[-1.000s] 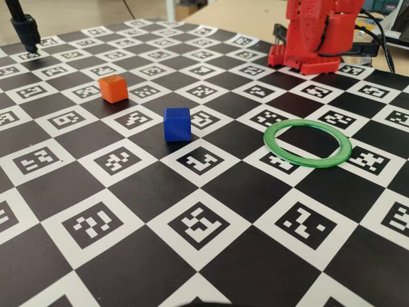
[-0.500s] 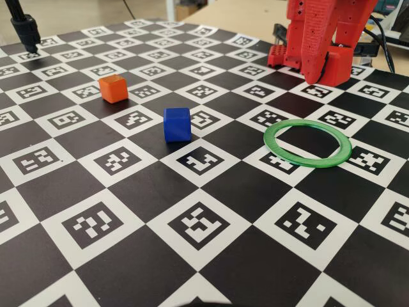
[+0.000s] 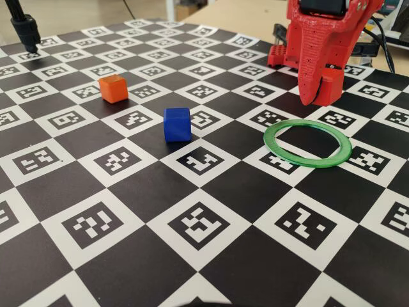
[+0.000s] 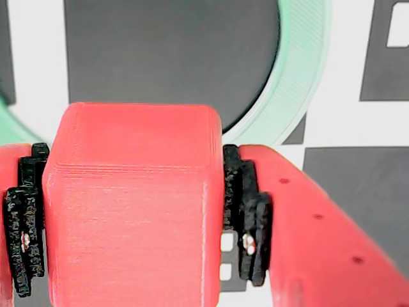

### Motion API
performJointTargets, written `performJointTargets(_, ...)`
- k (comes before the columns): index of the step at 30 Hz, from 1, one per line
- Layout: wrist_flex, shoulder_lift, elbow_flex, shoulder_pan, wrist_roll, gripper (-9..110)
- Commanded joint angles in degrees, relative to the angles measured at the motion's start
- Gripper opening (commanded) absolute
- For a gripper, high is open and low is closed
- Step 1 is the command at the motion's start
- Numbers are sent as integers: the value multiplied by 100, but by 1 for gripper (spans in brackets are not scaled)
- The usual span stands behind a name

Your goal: Grab the red cube then put it in the green circle then put the blue cube on top and finally the orange cube on top

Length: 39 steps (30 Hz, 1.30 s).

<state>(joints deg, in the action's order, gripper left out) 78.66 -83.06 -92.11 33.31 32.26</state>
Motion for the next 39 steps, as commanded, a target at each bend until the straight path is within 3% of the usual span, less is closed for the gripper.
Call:
performJointTargets(1,-105,-545,53,18,-79,-1)
performJointTargets(39,-1556,-554,-1081,-105,-369,-1)
